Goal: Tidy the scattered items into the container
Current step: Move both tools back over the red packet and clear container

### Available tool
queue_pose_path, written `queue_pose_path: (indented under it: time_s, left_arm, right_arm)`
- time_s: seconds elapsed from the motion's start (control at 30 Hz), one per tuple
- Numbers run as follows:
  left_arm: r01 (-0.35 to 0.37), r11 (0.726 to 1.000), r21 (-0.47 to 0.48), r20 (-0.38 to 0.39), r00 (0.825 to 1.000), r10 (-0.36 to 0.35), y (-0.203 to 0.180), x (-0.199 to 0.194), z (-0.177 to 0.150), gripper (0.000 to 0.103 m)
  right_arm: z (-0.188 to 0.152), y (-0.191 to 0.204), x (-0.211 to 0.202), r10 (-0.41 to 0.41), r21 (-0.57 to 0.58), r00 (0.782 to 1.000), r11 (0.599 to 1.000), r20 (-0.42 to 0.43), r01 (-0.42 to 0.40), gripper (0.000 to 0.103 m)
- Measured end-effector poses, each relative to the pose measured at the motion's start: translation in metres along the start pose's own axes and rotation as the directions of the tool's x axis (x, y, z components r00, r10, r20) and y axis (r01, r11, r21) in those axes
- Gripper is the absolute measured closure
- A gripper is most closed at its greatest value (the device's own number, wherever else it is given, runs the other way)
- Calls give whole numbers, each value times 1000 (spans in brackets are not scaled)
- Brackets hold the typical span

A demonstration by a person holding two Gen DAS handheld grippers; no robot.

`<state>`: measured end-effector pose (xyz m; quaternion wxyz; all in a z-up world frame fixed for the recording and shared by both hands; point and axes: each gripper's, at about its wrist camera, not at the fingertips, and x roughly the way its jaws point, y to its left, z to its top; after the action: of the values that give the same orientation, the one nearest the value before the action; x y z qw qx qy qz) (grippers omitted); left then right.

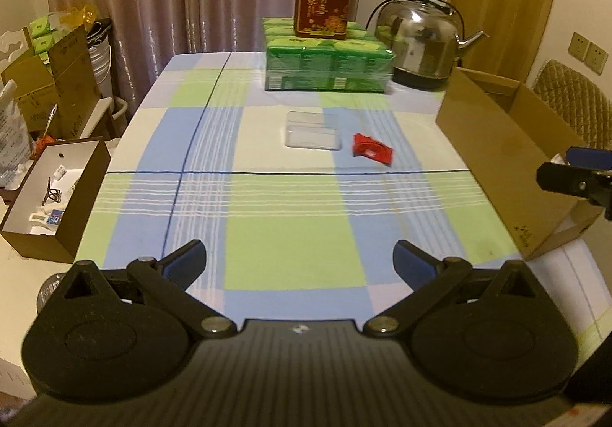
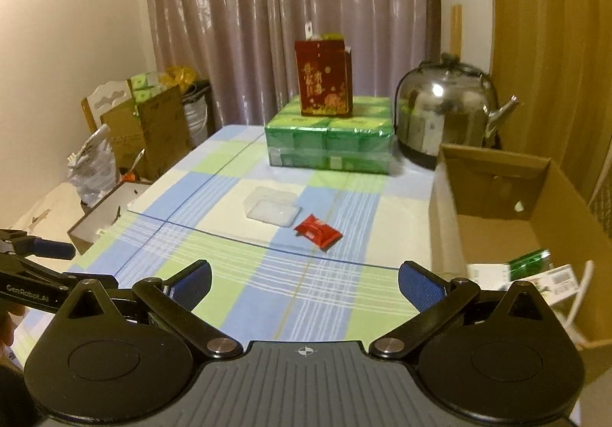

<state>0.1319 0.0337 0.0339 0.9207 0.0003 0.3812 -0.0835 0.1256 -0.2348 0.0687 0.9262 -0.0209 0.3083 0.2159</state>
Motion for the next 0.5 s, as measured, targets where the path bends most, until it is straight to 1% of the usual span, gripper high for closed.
queue_pose_path:
  time_s: [0.1,0.23,0.4,0.5]
  left_arm:
    - [2,1000,12,-7,1000,-1,8,15,5,1]
    - [15,999,41,-19,1000,-14,17,41,16,1]
    - [47,996,79,-28,999,-45,29,78,36,1]
    - [52,992,119,-21,999,-49,35,101,49,1]
  right_arm:
    - [3,-1,25,-5,48,999,999,-33,7,2]
    - [6,-4,59,-31,88,997,995,-69,37,2]
    - [8,-8,100,-51,121,994,991,-92,62,2]
    - [9,-11,124,-59,149,993,986,-102,74,2]
